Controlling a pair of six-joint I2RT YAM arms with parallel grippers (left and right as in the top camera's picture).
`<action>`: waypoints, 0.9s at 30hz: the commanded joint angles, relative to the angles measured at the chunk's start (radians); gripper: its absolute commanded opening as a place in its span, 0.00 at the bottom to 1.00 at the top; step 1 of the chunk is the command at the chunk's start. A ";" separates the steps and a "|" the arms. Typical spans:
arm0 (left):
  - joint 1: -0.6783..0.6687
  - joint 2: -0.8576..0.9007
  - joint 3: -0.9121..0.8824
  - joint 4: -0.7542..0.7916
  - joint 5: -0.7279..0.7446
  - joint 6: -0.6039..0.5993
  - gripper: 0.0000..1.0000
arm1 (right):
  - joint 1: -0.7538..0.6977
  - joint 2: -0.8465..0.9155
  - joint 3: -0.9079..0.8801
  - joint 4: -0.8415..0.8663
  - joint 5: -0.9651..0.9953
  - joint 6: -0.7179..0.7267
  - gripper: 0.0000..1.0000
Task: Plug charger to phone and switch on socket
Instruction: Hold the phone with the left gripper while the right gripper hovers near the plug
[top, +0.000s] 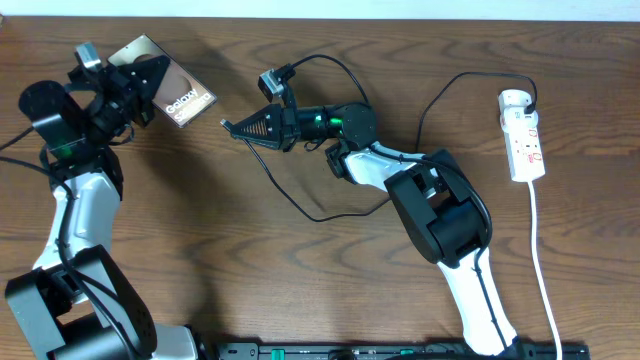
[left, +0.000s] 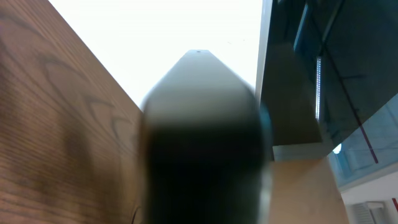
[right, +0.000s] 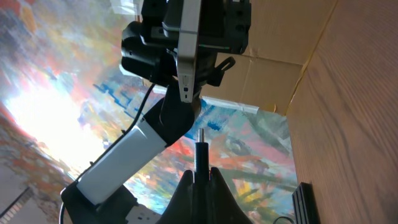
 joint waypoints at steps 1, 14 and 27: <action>-0.002 -0.010 -0.004 0.013 0.014 0.000 0.08 | 0.008 -0.005 0.029 0.043 0.029 0.013 0.01; -0.049 -0.010 -0.004 0.013 0.000 0.011 0.07 | 0.021 -0.005 0.050 0.042 0.042 0.013 0.01; -0.055 -0.010 -0.004 0.013 -0.003 0.023 0.07 | 0.022 -0.005 0.053 0.042 0.042 0.013 0.01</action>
